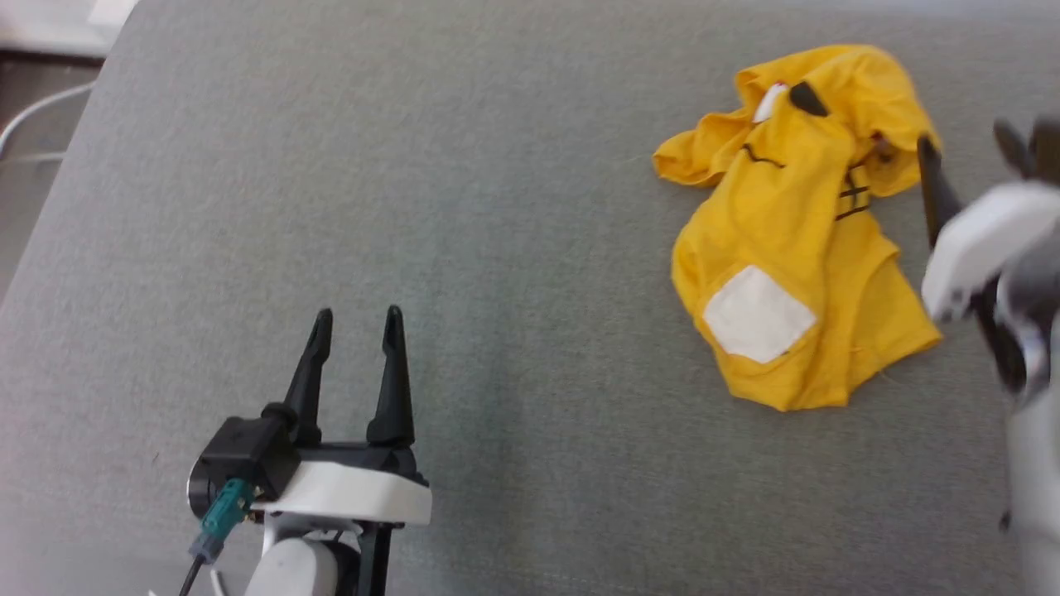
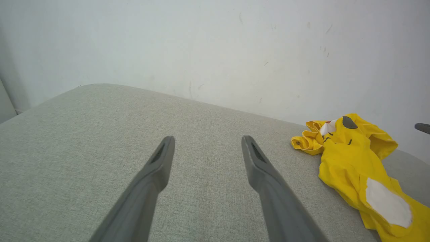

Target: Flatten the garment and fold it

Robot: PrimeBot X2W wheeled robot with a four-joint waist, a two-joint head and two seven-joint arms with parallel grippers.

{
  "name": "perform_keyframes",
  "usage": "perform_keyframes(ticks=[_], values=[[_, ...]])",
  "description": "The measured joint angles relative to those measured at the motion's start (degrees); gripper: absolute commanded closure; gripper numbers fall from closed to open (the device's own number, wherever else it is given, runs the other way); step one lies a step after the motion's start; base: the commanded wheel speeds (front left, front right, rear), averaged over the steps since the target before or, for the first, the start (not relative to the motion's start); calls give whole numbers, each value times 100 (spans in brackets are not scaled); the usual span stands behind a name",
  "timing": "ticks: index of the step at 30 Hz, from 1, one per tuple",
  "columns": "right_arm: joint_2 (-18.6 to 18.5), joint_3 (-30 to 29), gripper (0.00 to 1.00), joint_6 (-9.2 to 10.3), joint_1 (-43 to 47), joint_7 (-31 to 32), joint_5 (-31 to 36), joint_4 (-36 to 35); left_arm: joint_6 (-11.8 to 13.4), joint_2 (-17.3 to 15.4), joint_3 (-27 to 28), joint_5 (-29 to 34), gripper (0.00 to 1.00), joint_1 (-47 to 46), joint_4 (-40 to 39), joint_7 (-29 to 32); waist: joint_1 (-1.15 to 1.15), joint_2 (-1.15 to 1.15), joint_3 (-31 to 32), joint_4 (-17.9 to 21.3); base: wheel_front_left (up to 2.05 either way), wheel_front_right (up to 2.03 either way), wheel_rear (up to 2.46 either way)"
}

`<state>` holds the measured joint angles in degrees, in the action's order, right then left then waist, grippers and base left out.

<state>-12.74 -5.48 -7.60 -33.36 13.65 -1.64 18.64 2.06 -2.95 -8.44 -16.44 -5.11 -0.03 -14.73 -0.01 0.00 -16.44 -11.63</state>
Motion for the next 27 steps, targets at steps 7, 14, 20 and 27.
perform_keyframes(ticks=[7, 14, 20, 27], values=[[820, -815, 0, -1, 1929, -439, -38, -1678, -53, 1, 76, 43, 0, 268, -82, 0, -1, 0, 344, 357, 0, 0, 0], [967, -1271, 0, 0, 3253, -1547, -437, -2119, -100, 2, 147, 58, 0, 580, -144, 0, 0, 0, 539, 621, 0, 0, 0], [969, -1210, 0, 0, 3825, -2335, -833, -1573, -98, 1, 203, 59, 0, 858, -193, 0, 0, 0, 679, 767, 0, 0, 0], [975, -988, 0, 0, 3817, -2484, -893, -1403, -183, -16, 102, 210, 0, 605, -233, 9, 0, 0, 757, 906, 0, 0, 0]])
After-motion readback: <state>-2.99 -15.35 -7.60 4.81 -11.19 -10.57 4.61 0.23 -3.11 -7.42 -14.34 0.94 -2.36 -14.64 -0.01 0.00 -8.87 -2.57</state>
